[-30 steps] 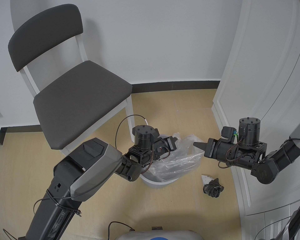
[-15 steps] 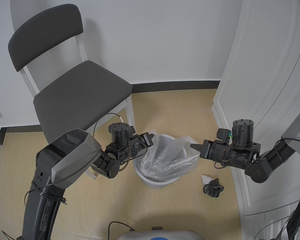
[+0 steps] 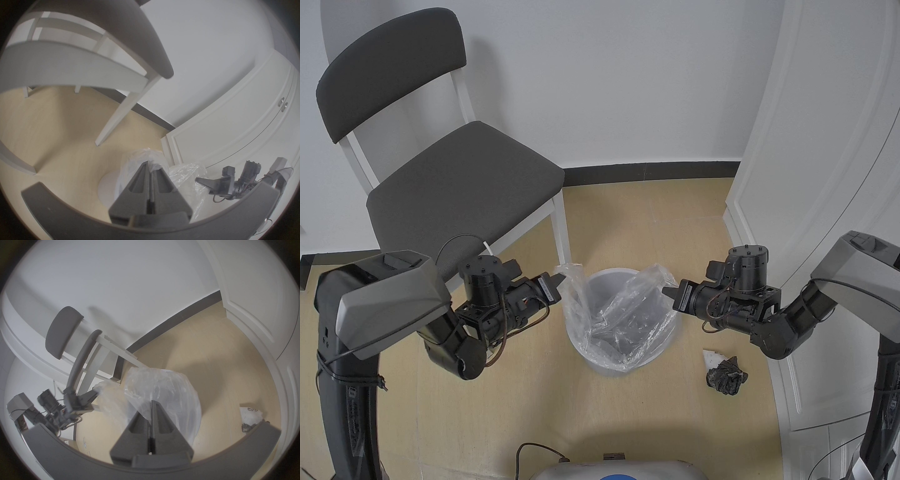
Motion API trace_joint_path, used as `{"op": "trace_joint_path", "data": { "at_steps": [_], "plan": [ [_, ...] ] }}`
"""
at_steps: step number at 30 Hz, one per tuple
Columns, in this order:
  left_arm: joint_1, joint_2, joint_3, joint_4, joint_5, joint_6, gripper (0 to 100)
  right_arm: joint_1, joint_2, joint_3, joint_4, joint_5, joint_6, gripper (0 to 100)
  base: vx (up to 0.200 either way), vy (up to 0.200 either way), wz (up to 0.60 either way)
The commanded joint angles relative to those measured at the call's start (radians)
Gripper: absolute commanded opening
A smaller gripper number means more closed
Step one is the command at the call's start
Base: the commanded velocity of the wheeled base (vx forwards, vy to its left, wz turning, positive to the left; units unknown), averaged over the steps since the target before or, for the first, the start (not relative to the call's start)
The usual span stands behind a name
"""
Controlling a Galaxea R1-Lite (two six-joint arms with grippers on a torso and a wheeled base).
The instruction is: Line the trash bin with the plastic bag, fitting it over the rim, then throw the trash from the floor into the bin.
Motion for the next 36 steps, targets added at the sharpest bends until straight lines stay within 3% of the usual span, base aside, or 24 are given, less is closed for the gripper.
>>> {"op": "trace_joint_path", "data": {
  "at_steps": [1, 6, 10, 16, 19, 22, 28, 36],
  "plan": [
    [0.026, -0.100, 0.128, -0.053, -0.001, 0.018, 0, 0.007, 0.100, -0.061, -0.045, -0.024, 0.043, 0, 0.000, 0.000, 0.00],
    [0.033, -0.117, 0.174, -0.054, -0.003, 0.029, 0, 0.021, 0.130, -0.107, -0.057, -0.082, 0.102, 0, 0.000, 0.000, 0.00],
    [0.031, -0.122, 0.193, -0.054, 0.000, 0.029, 0, 0.014, 0.135, -0.104, -0.054, -0.084, 0.102, 0, 0.000, 0.000, 0.00],
    [0.019, -0.125, 0.214, -0.044, -0.004, 0.033, 0, -0.029, 0.121, -0.095, -0.031, -0.079, 0.080, 0, 0.000, 0.000, 0.00],
    [0.019, -0.131, 0.221, -0.011, -0.006, 0.104, 0, -0.059, 0.087, -0.087, 0.003, -0.076, 0.033, 0, 0.000, 0.000, 0.00],
    [0.025, -0.179, 0.244, 0.133, -0.006, 0.210, 0, -0.089, 0.051, -0.076, 0.072, -0.076, -0.027, 0, 0.000, 0.000, 0.00],
    [0.019, -0.257, 0.227, 0.361, -0.001, 0.265, 0, -0.091, 0.048, -0.056, 0.105, -0.073, -0.084, 0, 0.000, 0.000, 0.00],
    [0.030, -0.266, 0.227, 0.463, 0.005, 0.382, 0, -0.091, 0.041, -0.023, 0.107, -0.070, -0.144, 0, 0.000, 0.000, 0.00]
  ]
}}
